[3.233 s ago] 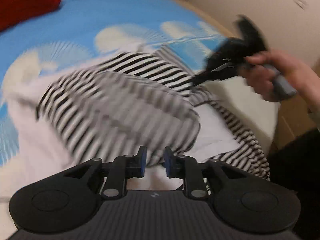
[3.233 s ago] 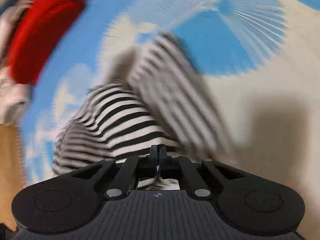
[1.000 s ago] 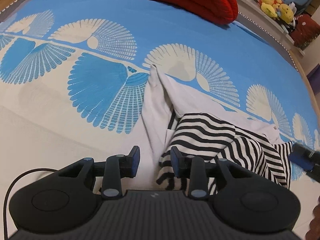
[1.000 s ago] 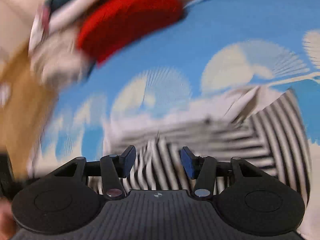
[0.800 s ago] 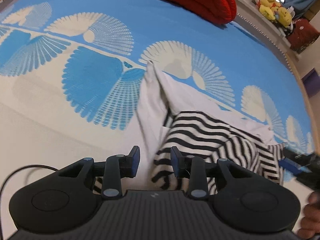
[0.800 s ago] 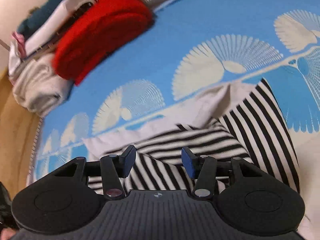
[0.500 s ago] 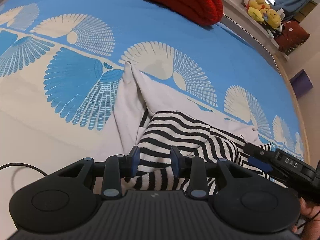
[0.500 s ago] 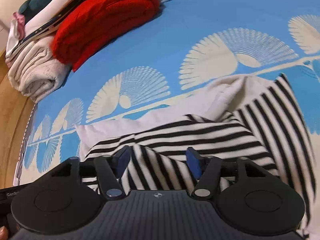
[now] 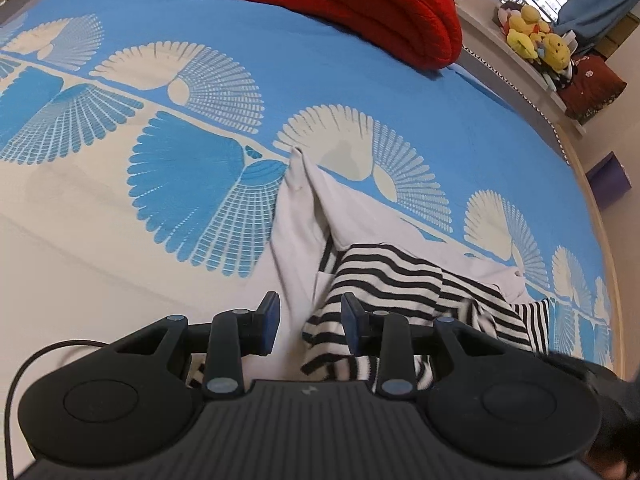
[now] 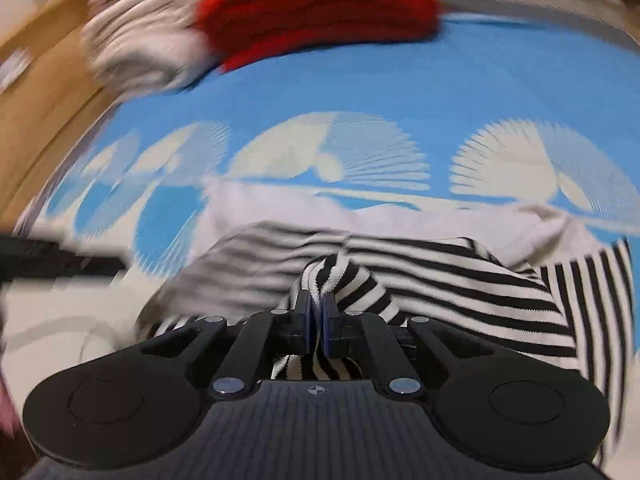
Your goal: Fold small clothes
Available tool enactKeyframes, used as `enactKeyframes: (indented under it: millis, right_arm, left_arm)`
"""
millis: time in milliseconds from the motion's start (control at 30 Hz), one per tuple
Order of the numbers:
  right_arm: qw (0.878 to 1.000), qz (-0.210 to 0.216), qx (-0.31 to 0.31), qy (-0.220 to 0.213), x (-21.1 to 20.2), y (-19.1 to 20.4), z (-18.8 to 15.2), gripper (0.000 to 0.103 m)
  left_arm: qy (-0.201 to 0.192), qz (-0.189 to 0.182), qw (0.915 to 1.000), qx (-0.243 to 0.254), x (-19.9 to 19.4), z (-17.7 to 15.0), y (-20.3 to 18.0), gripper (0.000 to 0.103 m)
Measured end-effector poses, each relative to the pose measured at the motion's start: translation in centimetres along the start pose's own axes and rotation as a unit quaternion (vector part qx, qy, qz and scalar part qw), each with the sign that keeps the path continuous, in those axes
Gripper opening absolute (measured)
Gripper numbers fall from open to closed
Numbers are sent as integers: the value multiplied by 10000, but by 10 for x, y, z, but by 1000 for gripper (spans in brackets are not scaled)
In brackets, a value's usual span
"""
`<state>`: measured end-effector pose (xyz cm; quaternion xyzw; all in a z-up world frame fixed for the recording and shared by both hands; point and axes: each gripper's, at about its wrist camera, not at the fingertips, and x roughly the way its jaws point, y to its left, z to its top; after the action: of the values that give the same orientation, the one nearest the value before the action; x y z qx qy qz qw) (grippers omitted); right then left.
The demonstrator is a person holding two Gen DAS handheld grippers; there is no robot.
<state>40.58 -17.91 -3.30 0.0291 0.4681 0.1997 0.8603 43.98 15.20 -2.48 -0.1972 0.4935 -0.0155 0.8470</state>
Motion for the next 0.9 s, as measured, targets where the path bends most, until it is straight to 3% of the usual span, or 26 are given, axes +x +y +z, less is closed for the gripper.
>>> enactKeyframes:
  millis: [133,267,367,400,433,500,633,700,800,900]
  right_arm:
    - [9935,680,-718,563,-25,15,-26,6]
    - [9713,1192,-1579,1317,-31,21,-50,12]
    - [9615,1411,-1997,1252,-45,19,-48,16]
    - [9622,1524,-1981,1078,-53,15,-43,23]
    - [9655,1640,-1835,853,-60,9,-37,34]
    - [9749,1759,-1328,315,-70,-7,-22,43]
    - [9873,1559,-154,-266,-69,-40,-4,46]
    - [9867,1415,701,-388,-57,-59,-4,48]
    - [9832,1182,1388,54,-21,-65,-16,48]
    - [9872,622,812,1220,21,-48,-41,48]
  left_arm:
    - [44,27,9999,110,-2,-1,5,37]
    - [86,60,9997,201,-1,-4,6,37]
    - [105,66,9996,237,0,-5,4,40]
    - [107,72,9996,254,1,-5,3,41]
    - [110,77,9995,275,1,-5,2,42]
    - [128,83,9994,306,3,-6,-1,42]
    - [160,72,9991,377,6,-8,-6,42]
    - [177,70,9990,407,8,-9,-9,42]
    - [220,66,9987,465,12,-11,-15,42]
    - [286,40,9978,592,17,-15,-24,45]
